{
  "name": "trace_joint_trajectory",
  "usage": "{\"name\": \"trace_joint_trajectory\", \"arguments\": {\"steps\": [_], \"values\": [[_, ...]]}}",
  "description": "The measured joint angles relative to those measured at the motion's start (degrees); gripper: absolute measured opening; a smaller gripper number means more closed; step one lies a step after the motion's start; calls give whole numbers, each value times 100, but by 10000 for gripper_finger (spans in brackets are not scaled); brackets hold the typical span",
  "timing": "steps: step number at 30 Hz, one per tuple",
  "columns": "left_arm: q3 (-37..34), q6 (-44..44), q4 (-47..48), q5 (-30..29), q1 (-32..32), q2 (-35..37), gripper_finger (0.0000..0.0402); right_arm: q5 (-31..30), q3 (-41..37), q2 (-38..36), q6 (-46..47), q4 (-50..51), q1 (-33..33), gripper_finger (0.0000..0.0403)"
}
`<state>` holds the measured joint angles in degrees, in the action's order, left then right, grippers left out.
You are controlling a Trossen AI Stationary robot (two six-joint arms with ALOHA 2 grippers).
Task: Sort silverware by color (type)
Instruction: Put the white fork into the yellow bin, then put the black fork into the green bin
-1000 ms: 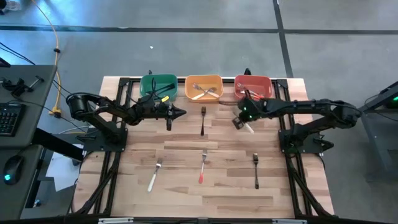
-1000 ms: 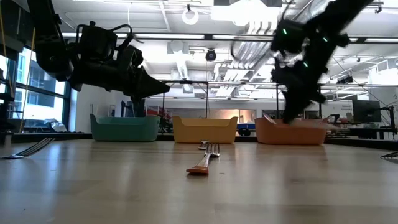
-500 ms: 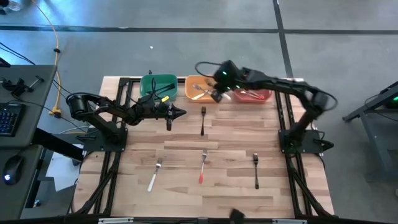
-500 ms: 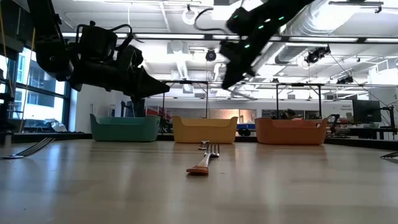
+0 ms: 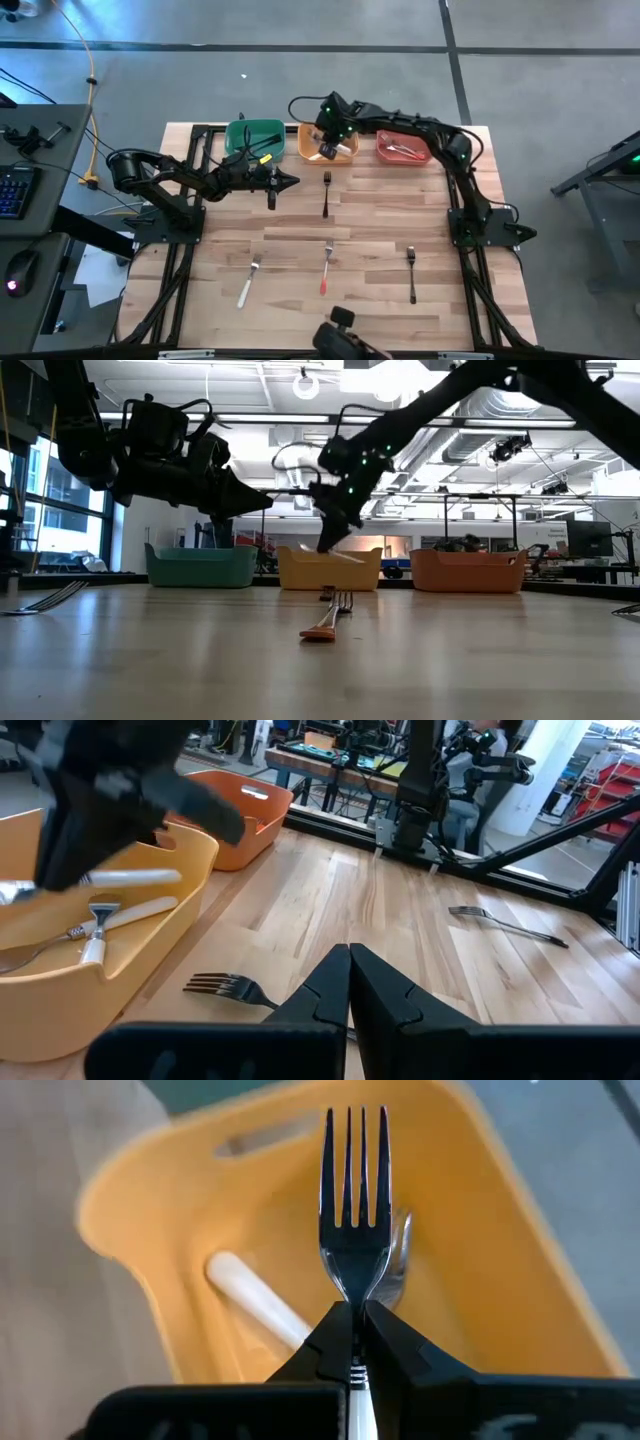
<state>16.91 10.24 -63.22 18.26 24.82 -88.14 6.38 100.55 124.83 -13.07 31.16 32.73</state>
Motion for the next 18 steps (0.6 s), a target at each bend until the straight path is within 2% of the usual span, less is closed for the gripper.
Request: {"name": "trace_joint_trajectory", "arguments": {"steps": [7,15,18], "values": [[0,4,12,0,0,0,0,9,11,287,53,7,2,5],[0,17,201,-68,-13,0,0,-38,38,34,54,54,2,70],[0,18,214,-83,-13,0,0,-93,70,-241,39,159,-4,77]]}}
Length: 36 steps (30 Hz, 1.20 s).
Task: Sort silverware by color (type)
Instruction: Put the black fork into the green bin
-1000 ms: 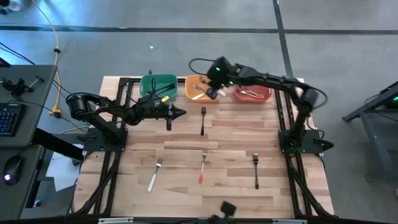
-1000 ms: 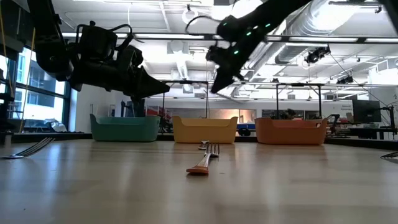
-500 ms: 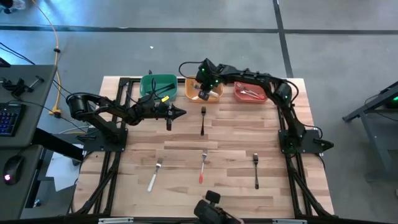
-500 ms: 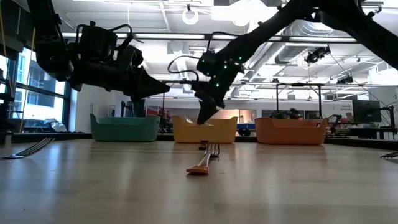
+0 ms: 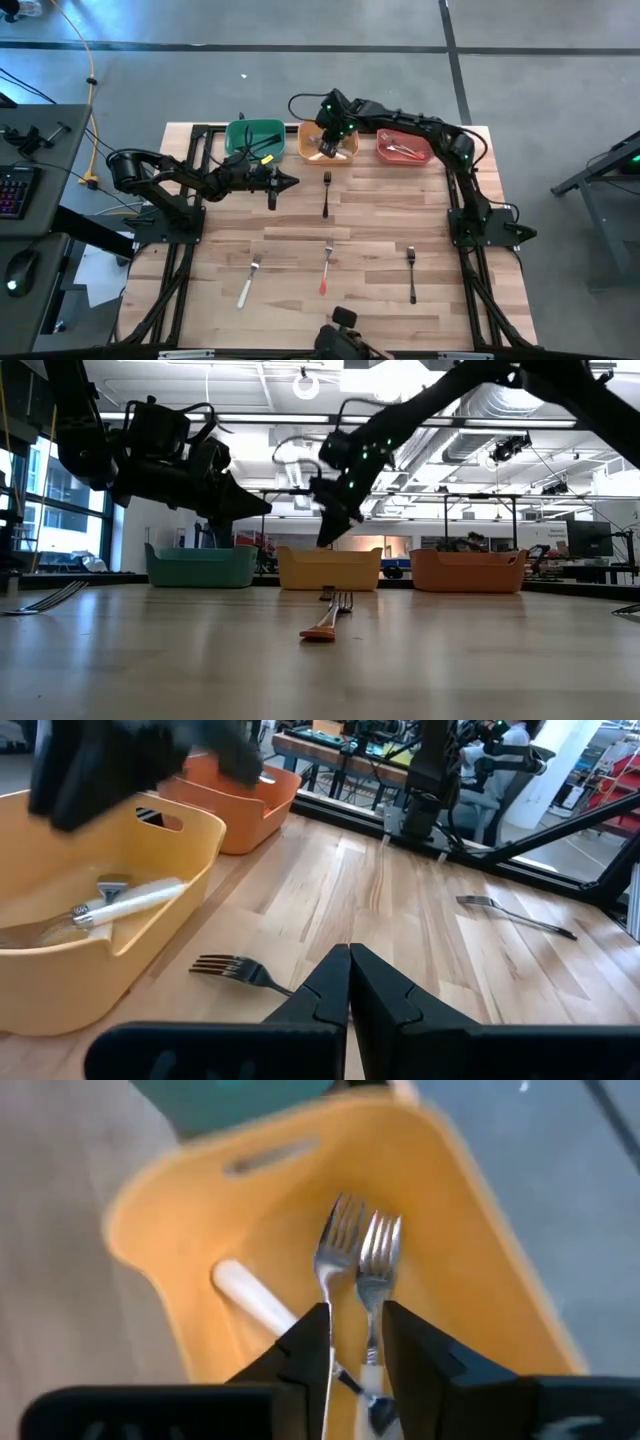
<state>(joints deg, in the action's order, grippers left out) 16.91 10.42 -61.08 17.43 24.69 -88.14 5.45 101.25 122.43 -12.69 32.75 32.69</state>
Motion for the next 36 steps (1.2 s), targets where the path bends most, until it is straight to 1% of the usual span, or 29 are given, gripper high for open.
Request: {"name": "trace_joint_trajectory", "arguments": {"steps": [2,4,7,9,10,11,13,16,20,24,27,31,33,36], "values": [[0,30,7,-2,0,0,0,-6,7,-216,3,115,-40,67],[0,90,62,-4,0,0,0,15,-109,-449,53,150,-93,46],[0,93,190,-10,0,0,0,243,-727,-860,140,-176,-198,10],[2,95,243,-11,0,0,0,737,-1420,-1174,353,-836,-238,6],[16,98,316,-11,-2,0,0,949,-1815,-1360,548,-1326,-262,8],[36,123,408,-11,-16,-2,0,1050,-2221,-1556,720,-1823,-289,7],[150,148,700,-17,-72,0,0,1041,-3034,-1961,994,-2773,-380,2],[413,12,1329,-131,-279,-4,0,544,-4200,-2515,1361,-3998,-580,3],[948,-142,2349,-928,-624,-4,0,-110,-5550,-3195,1779,-5521,-854,1],[1680,380,3684,-1688,-843,-89,2,-590,-6659,-3730,2166,-6456,-1041,0],[2185,709,4346,-1881,-942,-323,14,-953,-7321,-4089,2290,-6856,-1156,0],[2685,1152,4553,-1878,-1101,-882,47,-1360,-8020,-4479,2301,-7241,-1255,0],[2957,1321,4623,-1891,-1182,-1189,69,-1389,-8222,-4705,2286,-7224,-1254,0],[3365,1516,4841,-2083,-1263,-1626,104,-1390,-8421,-5027,2271,-7243,-1179,0]]}}
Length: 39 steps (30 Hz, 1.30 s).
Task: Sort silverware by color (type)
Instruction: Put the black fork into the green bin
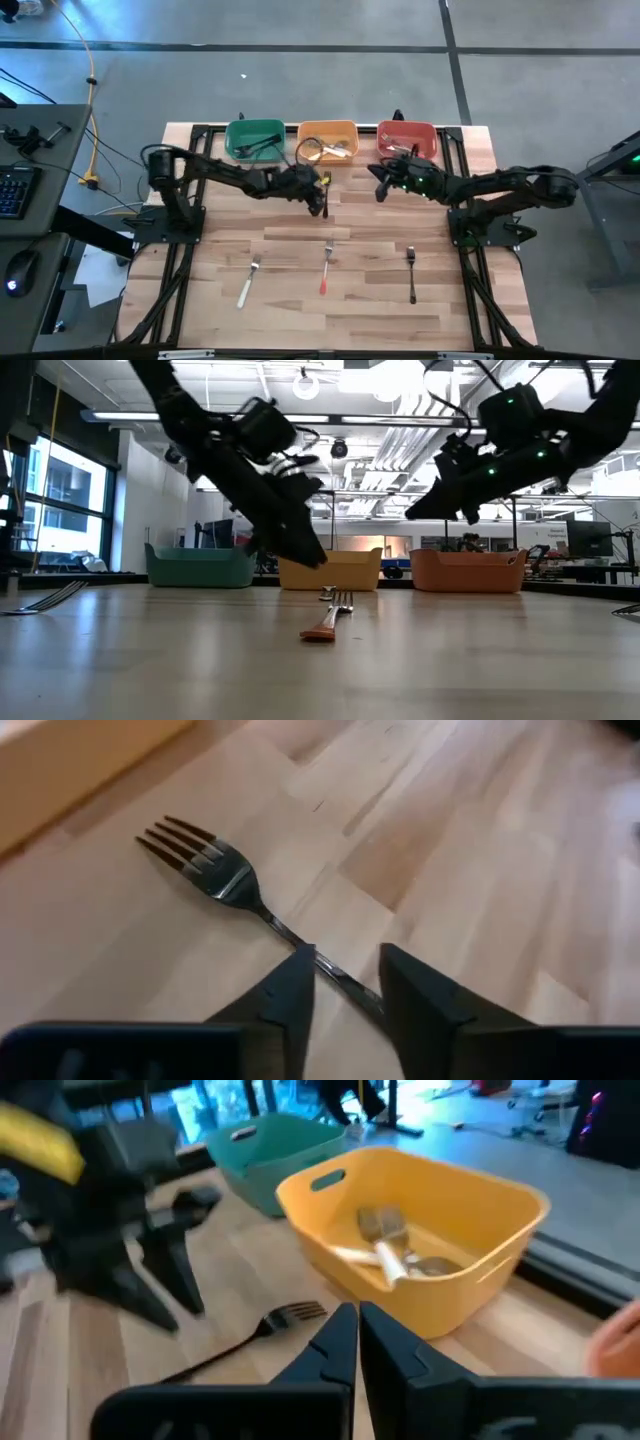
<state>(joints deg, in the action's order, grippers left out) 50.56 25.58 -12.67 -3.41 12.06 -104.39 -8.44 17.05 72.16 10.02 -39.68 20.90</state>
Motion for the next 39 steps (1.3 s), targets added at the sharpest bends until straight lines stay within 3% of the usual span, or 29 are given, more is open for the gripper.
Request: {"name": "trace_joint_trajectory", "arguments": {"steps": [5,10,15,22,33,39], "values": [[695,272,876,-768,-101,-596,151,-13,-149,-499,-172,56,48,0],[1102,444,1093,-828,-101,-934,177,0,-206,-739,-252,84,44,0],[1275,562,1091,-1099,-97,-1097,178,2,-206,-730,-254,109,44,0],[1275,-36,1225,-1383,-73,-1111,131,2,-206,-734,-256,136,44,0],[1301,-994,2225,-1145,-79,-1003,15,4,-205,-734,-293,187,44,0],[1260,-1155,2891,-952,-42,-646,4,6,-204,-734,-302,269,44,0]]}}
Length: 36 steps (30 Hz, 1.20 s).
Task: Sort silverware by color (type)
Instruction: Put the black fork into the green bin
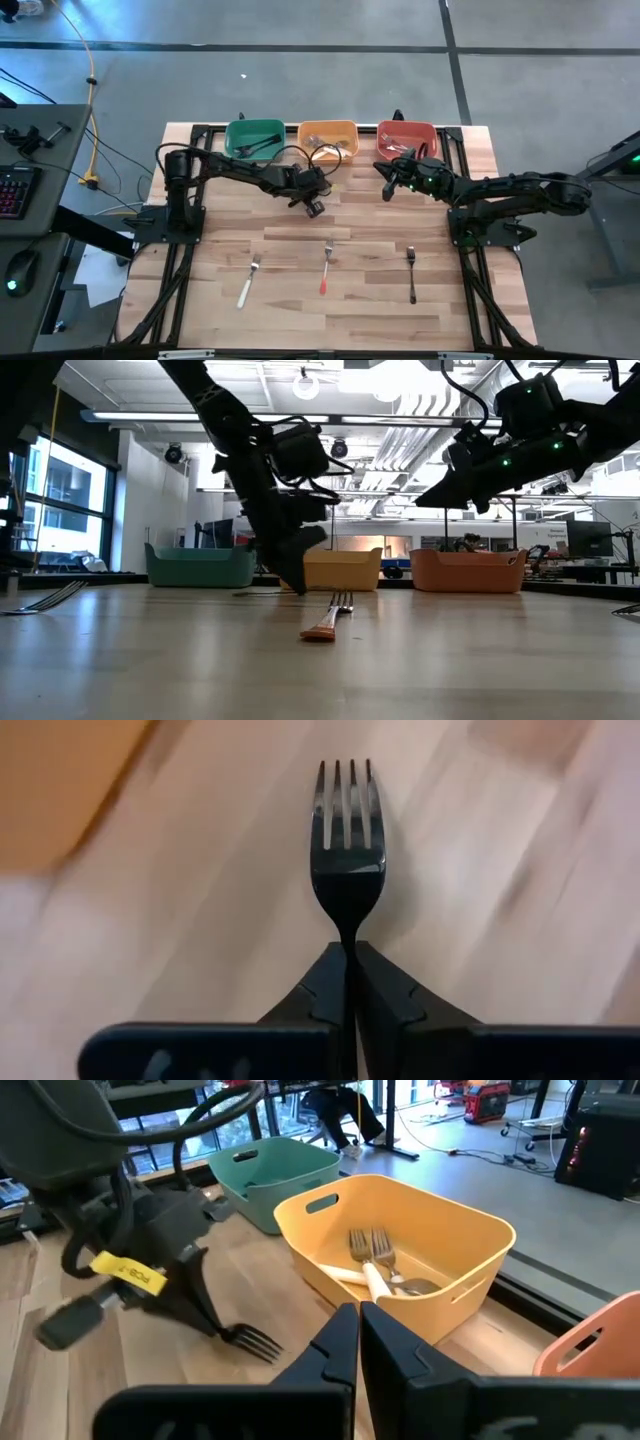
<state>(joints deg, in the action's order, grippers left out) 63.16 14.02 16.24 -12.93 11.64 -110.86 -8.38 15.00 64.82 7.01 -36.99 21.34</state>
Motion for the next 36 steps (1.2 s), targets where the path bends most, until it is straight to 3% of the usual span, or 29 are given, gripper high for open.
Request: {"name": "trace_joint_trajectory", "arguments": {"steps": [13,21,29,36], "values": [[-223,-383,1336,-163,480,1660,1,0,2,2,-103,76,0,0],[-250,-1184,2040,-1074,1434,2796,1,0,2,2,-105,80,0,0],[-254,-2527,1371,-870,2649,2447,0,0,2,2,-181,81,0,0],[-250,-2906,1094,-403,3091,1993,0,0,2,2,-210,96,0,0]]}}
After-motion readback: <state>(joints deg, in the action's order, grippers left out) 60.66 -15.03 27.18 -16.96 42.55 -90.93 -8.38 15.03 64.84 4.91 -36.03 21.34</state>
